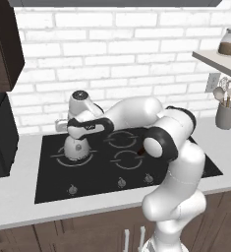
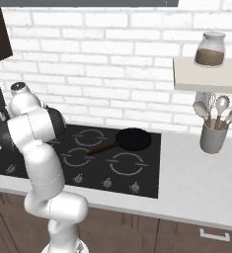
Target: Pick the kettle from the counter and place it on a stove burner. Then turn the burner on.
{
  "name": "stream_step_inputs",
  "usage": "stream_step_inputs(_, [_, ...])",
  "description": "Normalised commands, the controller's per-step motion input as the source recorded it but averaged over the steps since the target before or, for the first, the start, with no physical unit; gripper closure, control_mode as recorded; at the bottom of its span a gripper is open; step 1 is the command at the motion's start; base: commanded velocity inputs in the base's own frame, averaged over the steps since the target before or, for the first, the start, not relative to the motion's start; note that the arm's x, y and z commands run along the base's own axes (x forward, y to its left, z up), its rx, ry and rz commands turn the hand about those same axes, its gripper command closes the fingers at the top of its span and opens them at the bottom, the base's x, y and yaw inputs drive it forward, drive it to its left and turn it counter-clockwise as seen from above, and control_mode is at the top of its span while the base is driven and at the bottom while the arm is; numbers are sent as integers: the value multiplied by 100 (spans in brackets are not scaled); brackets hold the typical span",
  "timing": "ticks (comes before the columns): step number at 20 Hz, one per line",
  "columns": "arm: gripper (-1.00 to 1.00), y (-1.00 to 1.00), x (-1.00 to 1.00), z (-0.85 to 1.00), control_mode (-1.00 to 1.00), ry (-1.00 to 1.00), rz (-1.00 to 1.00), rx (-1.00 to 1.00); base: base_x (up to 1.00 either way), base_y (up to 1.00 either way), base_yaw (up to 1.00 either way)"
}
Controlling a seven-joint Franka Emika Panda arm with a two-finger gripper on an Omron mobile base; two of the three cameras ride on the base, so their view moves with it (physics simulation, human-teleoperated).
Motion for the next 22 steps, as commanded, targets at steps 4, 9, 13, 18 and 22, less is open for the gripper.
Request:
stream_step_inputs(4, [100, 14, 1, -21, -100, 0, 0, 0, 0, 0, 0])
stream_step_inputs(9, [100, 1, 0, -30, -100, -1, 0, 0, 0, 0, 0])
stream_step_inputs(13, [100, 0, 0, -21, -100, -1, 0, 0, 0, 0, 0])
stream_step_inputs(18, [100, 0, 0, -12, -100, -1, 0, 0, 0, 0, 0])
stream_step_inputs(22, [100, 0, 2, -5, -100, -4, 0, 0, 0, 0, 0])
